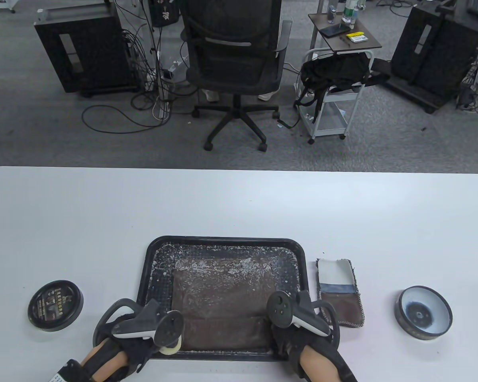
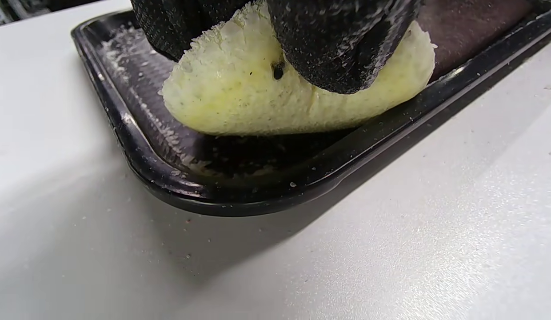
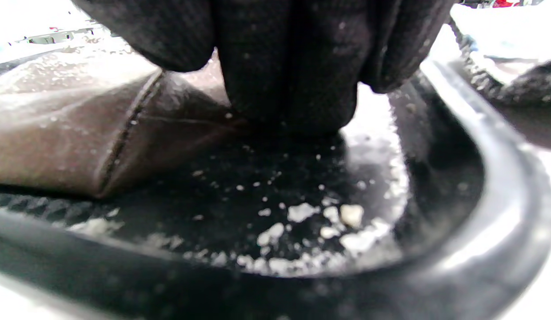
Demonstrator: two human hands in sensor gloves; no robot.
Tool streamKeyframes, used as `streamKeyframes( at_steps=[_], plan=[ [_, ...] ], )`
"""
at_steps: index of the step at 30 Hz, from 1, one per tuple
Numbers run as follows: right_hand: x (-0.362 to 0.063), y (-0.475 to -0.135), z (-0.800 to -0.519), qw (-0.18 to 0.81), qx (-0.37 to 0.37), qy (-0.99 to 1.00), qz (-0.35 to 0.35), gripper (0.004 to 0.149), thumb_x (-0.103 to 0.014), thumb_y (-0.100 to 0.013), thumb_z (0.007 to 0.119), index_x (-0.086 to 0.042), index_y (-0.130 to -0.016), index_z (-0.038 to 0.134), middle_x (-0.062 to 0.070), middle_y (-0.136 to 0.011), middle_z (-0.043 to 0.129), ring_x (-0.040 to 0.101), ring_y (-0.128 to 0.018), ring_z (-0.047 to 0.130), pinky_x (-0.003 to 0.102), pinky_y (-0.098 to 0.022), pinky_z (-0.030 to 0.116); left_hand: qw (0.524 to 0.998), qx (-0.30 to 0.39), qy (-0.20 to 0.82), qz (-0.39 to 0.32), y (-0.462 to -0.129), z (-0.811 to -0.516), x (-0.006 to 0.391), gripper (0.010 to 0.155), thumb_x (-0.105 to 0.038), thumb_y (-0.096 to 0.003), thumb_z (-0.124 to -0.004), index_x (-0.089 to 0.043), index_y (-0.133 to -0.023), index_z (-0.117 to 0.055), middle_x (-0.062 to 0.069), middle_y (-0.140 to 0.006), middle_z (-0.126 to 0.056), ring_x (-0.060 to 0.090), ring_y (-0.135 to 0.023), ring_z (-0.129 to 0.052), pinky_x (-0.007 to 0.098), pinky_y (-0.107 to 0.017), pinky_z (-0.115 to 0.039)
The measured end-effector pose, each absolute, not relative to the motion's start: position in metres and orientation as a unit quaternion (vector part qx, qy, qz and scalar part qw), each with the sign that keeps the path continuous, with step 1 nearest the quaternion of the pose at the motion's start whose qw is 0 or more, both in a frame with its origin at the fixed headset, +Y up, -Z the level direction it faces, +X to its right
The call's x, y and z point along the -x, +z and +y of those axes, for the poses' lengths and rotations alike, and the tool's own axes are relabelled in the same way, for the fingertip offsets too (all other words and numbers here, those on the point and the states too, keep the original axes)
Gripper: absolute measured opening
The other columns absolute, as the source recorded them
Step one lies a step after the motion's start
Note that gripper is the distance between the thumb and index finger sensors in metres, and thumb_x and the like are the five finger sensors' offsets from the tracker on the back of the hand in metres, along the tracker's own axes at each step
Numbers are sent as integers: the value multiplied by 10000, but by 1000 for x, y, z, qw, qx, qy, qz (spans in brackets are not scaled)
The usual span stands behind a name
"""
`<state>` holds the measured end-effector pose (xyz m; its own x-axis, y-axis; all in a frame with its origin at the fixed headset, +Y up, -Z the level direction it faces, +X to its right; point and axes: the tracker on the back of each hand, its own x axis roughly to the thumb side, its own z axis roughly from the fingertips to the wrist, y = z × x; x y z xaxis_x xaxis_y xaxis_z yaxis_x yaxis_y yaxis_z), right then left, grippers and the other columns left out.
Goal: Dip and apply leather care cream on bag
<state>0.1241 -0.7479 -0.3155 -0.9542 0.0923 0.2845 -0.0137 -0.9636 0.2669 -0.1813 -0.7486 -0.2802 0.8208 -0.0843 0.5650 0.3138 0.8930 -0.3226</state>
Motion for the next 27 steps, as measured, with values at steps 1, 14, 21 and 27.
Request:
streamKeyframes(
  at_steps=[1,14,21,27],
  plan=[
    [-124,-315,-748,28,-149,980,132,584,-302,-409,762,6,-903,716,84,-756,905,300,-662,951,496,-545,782,931,199,-103,-287,-281,-748,182,480,-321,-321,-864,-487,-768,-812,-227,-855,-865,60,-829,-884,302,-631,-783],
    [-126,-315,-749,39,-151,979,130,585,-301,-410,760,4,-907,714,86,-759,904,301,-665,947,497,-547,778,962,81,106,-236,-293,-700,245,498,-318,-330,-869,-439,-810,-809,-164,-877,-879,112,-822,-911,330,-623,-790],
    [-128,-314,-749,44,-149,980,124,582,-300,-411,758,-1,-909,714,86,-762,904,301,-669,945,498,-548,777,986,-52,111,-117,-303,-696,282,507,-302,-352,-872,-404,-842,-792,-120,-903,-860,155,-842,-893,372,-637,-768],
    [-133,-311,-750,61,-148,980,121,584,-300,-415,753,-10,-919,705,83,-775,897,302,-683,933,500,-557,766,998,-60,-17,-30,-313,-715,289,509,-319,-354,-866,-411,-847,-780,-128,-906,-857,145,-844,-895,363,-644,-768]
  ],
)
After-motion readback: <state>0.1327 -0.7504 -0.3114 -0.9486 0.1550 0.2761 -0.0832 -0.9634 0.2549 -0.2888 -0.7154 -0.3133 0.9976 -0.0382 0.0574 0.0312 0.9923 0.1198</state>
